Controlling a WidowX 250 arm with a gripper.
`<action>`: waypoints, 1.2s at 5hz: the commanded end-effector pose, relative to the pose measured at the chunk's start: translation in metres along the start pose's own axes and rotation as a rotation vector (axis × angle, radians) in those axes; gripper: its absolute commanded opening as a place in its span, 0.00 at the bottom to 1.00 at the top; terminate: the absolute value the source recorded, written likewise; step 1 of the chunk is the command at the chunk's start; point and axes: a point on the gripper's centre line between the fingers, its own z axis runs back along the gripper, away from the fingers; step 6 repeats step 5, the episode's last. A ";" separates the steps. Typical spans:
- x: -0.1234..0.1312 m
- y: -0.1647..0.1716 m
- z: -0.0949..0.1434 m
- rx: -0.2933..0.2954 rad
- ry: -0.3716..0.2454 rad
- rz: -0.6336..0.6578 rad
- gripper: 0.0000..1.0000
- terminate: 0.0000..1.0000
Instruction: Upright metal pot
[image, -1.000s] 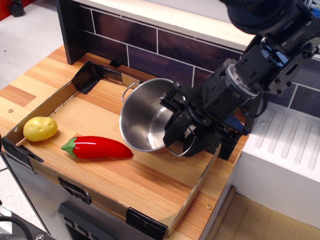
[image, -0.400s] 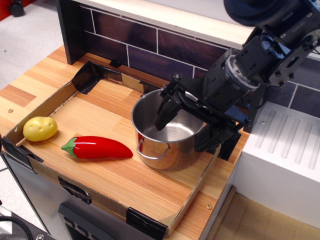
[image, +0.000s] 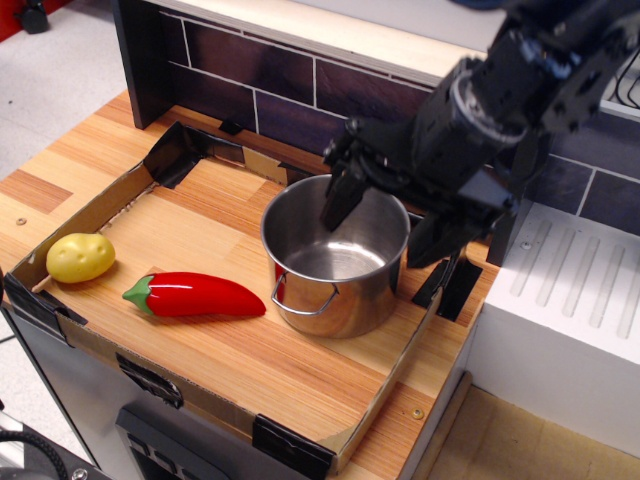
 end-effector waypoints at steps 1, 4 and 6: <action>0.013 0.042 0.072 -0.250 -0.077 0.048 1.00 0.00; 0.019 0.097 0.102 -0.439 -0.115 0.040 1.00 0.00; 0.019 0.097 0.102 -0.439 -0.115 0.040 1.00 1.00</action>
